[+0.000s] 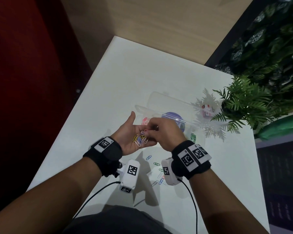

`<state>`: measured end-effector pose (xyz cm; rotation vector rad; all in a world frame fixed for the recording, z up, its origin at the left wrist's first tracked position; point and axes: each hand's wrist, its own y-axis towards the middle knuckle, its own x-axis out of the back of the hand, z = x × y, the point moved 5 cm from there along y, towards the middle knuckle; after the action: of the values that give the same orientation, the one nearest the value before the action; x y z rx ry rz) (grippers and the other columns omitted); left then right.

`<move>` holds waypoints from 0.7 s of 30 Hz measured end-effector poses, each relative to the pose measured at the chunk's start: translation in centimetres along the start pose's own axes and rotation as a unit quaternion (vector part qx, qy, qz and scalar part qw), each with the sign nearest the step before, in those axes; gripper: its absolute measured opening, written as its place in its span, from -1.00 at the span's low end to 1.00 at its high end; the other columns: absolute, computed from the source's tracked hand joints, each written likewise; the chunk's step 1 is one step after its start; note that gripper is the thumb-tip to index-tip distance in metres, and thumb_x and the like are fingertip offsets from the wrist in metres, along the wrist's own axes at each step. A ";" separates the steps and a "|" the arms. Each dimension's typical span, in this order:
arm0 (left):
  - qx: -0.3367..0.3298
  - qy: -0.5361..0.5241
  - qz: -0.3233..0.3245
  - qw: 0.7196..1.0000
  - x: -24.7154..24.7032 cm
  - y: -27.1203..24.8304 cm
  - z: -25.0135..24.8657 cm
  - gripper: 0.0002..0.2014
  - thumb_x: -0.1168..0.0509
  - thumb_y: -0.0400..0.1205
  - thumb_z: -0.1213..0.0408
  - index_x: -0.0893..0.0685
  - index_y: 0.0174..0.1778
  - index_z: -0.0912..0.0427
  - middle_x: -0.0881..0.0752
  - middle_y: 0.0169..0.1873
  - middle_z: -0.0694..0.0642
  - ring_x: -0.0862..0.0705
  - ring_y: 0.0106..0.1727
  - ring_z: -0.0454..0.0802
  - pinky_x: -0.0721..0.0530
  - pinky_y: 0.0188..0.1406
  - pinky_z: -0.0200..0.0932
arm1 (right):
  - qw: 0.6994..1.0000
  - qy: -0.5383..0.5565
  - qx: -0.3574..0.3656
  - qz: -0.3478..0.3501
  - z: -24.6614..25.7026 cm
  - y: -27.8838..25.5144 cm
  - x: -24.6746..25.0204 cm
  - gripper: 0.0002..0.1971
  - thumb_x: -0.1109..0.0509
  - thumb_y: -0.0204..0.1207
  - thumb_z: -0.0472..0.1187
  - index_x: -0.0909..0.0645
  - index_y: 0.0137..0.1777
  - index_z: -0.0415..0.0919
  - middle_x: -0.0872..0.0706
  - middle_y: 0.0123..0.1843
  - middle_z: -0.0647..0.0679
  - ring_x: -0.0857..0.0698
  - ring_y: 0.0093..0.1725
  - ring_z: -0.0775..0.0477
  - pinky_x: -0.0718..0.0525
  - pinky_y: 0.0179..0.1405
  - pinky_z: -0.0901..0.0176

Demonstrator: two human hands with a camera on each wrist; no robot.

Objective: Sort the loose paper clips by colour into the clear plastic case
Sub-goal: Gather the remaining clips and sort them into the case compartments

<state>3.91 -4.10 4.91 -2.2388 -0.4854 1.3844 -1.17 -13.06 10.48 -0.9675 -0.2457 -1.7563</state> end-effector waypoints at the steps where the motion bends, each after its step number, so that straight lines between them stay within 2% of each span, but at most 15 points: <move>1: -0.001 -0.003 -0.007 1.000 0.0 0.1 0.0 -0.08 0.23 0.62 -0.38 -0.62 0.17 0.47 -0.76 -0.24 0.29 -0.79 -0.11 0.21 -0.62 0.23 0.12 | 1.000 0.020 -0.008 -0.003 -0.2 0.1 0.1 -0.93 -0.49 0.44 -0.21 -0.65 -0.23 -0.15 -0.63 -0.40 0.07 -0.57 -0.37 0.11 -0.55 -0.30 0.17; 3: 0.001 -0.008 -0.018 1.000 0.3 0.2 -0.1 -0.09 0.20 0.62 -0.37 -0.62 0.16 0.48 -0.76 -0.14 0.38 -0.80 -0.12 0.27 -0.68 0.12 0.10 | 0.997 0.070 -0.019 -0.010 -0.6 0.3 0.4 -0.88 -0.48 0.45 -0.26 -0.63 -0.29 -0.09 -0.64 -0.42 0.06 -0.59 -0.40 0.08 -0.59 -0.32 0.17; 5: 0.004 -0.010 -0.019 1.000 0.7 0.3 -0.2 -0.08 0.18 0.62 -0.38 -0.61 0.21 0.48 -0.71 0.08 0.49 -0.77 -0.01 0.34 -0.69 0.12 0.09 | 0.993 0.107 -0.035 -0.031 -0.9 0.6 0.8 -0.82 -0.46 0.45 -0.31 -0.61 -0.32 -0.05 -0.65 -0.42 0.00 -0.60 -0.43 0.02 -0.59 -0.35 0.16; 7: 0.006 -0.021 -0.032 0.999 1.3 0.2 -0.3 -0.09 0.15 0.61 -0.39 -0.60 0.25 0.47 -0.66 0.19 0.52 -0.75 0.07 0.38 -0.69 0.14 0.12 | 0.991 0.102 -0.056 -0.065 -1.4 1.3 1.4 -0.87 -0.45 0.44 -0.31 -0.63 -0.26 -0.07 -0.67 -0.39 -0.03 -0.63 -0.42 0.00 -0.59 -0.32 0.18; 10: 0.006 -0.039 -0.056 0.998 2.1 -0.1 -0.5 -0.12 0.12 0.63 -0.36 -0.56 0.29 0.47 -0.67 0.18 0.52 -0.75 0.07 0.40 -0.69 0.10 0.17 | 0.989 0.069 -0.085 -0.096 -1.9 3.0 1.9 -0.97 -0.46 0.45 -0.23 -0.67 -0.18 -0.11 -0.70 -0.33 -0.03 -0.67 -0.33 -0.04 -0.60 -0.25 0.17; 13: -0.003 -0.043 -0.064 0.997 2.5 -0.4 -0.9 -0.13 0.14 0.64 -0.35 -0.55 0.28 0.48 -0.69 0.16 0.51 -0.75 0.06 0.39 -0.69 0.11 0.17 | 0.990 0.029 -0.112 -0.081 -2.2 5.0 1.3 -0.99 -0.45 0.47 -0.21 -0.67 -0.16 -0.12 -0.71 -0.29 0.00 -0.70 -0.26 -0.05 -0.54 -0.33 0.25; 15: -0.006 -0.044 -0.067 0.997 2.8 -0.5 -1.1 -0.12 0.15 0.64 -0.35 -0.53 0.32 0.48 -0.68 0.18 0.51 -0.75 0.08 0.39 -0.69 0.13 0.16 | 0.989 0.002 -0.129 -0.066 -2.4 6.1 0.8 -0.94 -0.45 0.48 -0.18 -0.69 -0.09 -0.12 -0.76 -0.14 -0.06 -0.71 -0.21 -0.06 -0.54 -0.26 0.26; 17: -0.007 -0.047 -0.065 0.997 3.1 -0.5 -1.3 -0.11 0.15 0.63 -0.36 -0.51 0.37 0.47 -0.66 0.22 0.51 -0.72 0.13 0.39 -0.68 0.16 0.16 | 0.988 -0.034 -0.140 -0.063 -2.6 6.5 0.7 -0.83 -0.43 0.52 -0.16 -0.69 0.08 -0.15 -0.77 0.03 -0.07 -0.71 -0.08 -0.07 -0.57 -0.15 0.24; 19: -0.008 -0.050 -0.064 0.997 3.2 -0.5 -1.5 -0.12 0.15 0.63 -0.36 -0.50 0.37 0.46 -0.65 0.23 0.50 -0.71 0.16 0.40 -0.67 0.19 0.16 | 0.989 -0.055 -0.123 -0.067 -2.1 6.0 1.1 -0.79 -0.40 0.54 -0.16 -0.67 0.15 -0.15 -0.76 0.08 -0.05 -0.69 0.01 -0.05 -0.55 -0.07 0.25; 21: -0.008 -0.049 -0.062 0.997 3.2 -0.4 -1.5 -0.12 0.15 0.63 -0.37 -0.50 0.37 0.44 -0.66 0.23 0.49 -0.70 0.17 0.41 -0.66 0.19 0.16 | 0.995 -0.033 -0.072 -0.056 -0.9 4.9 1.1 -0.83 -0.40 0.52 -0.17 -0.70 0.08 -0.12 -0.77 0.01 0.00 -0.67 -0.07 0.02 -0.52 -0.07 0.27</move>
<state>6.64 -2.46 3.38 -2.1217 -0.6595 1.4337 2.46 -16.37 9.27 -1.1354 -0.2204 -1.8668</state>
